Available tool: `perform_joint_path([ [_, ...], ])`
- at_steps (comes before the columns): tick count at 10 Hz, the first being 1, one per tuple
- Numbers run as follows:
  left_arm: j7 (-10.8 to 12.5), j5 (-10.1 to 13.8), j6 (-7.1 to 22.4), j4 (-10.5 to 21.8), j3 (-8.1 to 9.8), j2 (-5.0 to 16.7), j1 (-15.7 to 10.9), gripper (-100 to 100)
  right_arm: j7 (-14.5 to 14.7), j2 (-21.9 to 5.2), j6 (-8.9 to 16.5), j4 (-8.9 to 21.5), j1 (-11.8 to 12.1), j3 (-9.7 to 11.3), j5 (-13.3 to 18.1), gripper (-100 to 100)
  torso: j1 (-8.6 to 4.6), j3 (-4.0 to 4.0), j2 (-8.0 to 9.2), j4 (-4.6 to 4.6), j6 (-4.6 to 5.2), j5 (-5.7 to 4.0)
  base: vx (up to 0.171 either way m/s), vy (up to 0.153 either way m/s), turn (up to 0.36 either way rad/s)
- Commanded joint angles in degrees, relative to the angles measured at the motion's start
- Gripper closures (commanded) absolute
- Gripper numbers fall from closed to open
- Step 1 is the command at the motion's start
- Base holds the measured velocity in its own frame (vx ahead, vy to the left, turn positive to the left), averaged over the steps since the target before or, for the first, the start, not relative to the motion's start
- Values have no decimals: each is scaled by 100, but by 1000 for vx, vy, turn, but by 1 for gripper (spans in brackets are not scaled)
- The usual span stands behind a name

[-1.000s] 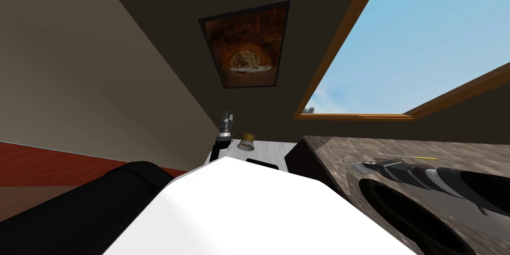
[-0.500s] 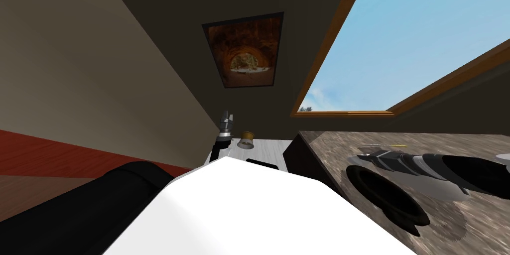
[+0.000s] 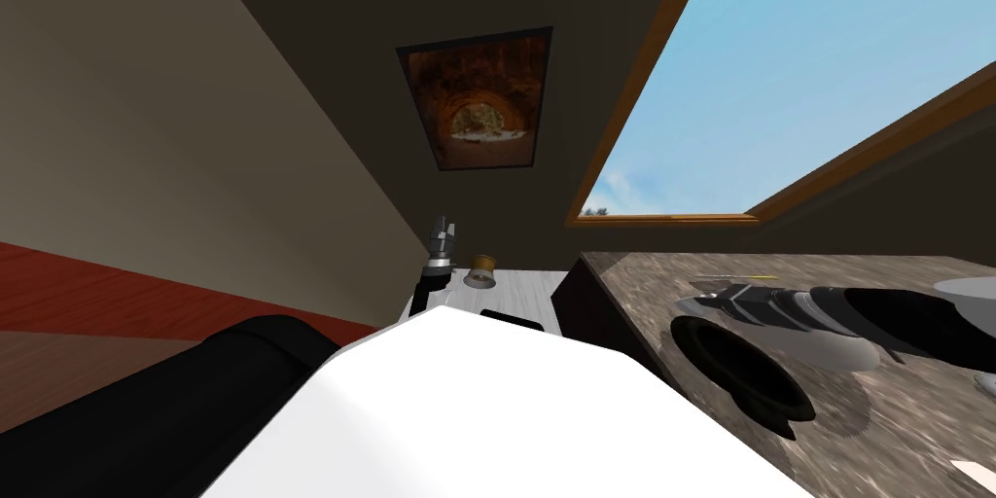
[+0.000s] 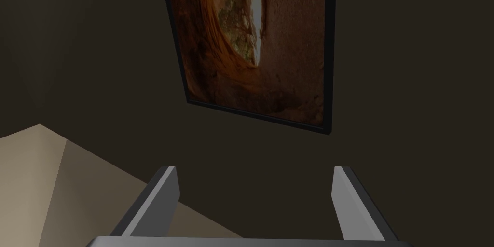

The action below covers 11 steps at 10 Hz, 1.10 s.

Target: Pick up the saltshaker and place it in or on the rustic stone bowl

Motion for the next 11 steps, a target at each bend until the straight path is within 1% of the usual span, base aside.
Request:
perform_joint_path([
  [1,0,0,0,0,0,0,0,0,6,-186,-114,59,-83,5,177,100,0,0,0,0,0,0,-102,-19,-36],
  [6,0,0,0,0,0,0,0,0,210,-850,-384,197,-251,-57,695,100,-11,17,43,-8,26,-22,-113,-13,-43],
  [10,0,0,0,0,0,0,0,0,389,-1276,-523,266,-364,-120,992,100,-30,18,58,-22,46,-48,-91,-11,-31],
  [11,0,0,0,0,0,0,0,0,471,-1465,-574,298,-423,-163,1114,100,-27,18,59,-24,47,-50,-103,10,-55],
])
